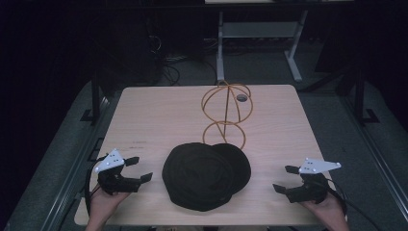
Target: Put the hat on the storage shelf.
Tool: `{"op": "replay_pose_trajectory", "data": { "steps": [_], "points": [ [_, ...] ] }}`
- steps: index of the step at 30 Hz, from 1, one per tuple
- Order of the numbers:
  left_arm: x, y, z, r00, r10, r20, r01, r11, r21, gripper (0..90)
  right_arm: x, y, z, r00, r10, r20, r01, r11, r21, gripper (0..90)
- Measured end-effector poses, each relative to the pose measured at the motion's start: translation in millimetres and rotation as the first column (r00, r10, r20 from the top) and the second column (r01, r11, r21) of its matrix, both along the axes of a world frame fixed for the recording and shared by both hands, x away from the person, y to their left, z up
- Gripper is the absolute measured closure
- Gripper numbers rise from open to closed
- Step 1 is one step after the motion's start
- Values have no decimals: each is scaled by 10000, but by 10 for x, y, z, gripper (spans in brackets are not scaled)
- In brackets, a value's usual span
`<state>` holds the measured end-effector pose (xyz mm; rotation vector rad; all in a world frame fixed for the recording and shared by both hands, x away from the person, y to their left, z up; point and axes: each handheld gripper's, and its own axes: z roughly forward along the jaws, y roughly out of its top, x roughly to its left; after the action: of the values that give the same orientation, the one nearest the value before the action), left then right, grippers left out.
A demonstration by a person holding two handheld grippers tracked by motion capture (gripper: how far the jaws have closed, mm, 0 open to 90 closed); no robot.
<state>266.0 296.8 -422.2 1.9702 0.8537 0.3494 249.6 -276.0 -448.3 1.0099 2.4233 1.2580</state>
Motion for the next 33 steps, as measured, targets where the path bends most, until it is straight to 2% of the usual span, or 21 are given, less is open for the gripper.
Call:
{"op": "replay_pose_trajectory", "data": {
  "steps": [4,8,9,13,19,25,33],
  "points": [
    [10,10,-4,10000,54,-51,-54,10000,54,160,-4,20,44,9999,-55,-160,56,10000,56,144],
    [12,33,0,10000,12,-65,-12,10000,47,160,-29,64,132,9999,122,20,-122,9999,53,144],
    [8,41,-5,10000,31,-89,-32,9999,-98,160,-44,95,183,9997,235,31,-236,9996,145,144],
    [0,49,-16,9999,7,-169,-7,10000,-5,160,-61,163,286,9987,456,216,-459,9989,119,145],
    [7,43,-20,9998,10,-220,-11,10000,-69,161,-65,270,380,9970,740,240,-743,9972,83,145],
    [21,60,-38,9994,24,-350,-31,9998,-193,161,-85,409,458,9919,1220,366,-1219,9925,-67,145],
    [21,87,-42,9993,89,-355,-99,9996,-273,160,-108,716,546,9767,2124,316,-2113,9768,-351,149]
  ]
}}
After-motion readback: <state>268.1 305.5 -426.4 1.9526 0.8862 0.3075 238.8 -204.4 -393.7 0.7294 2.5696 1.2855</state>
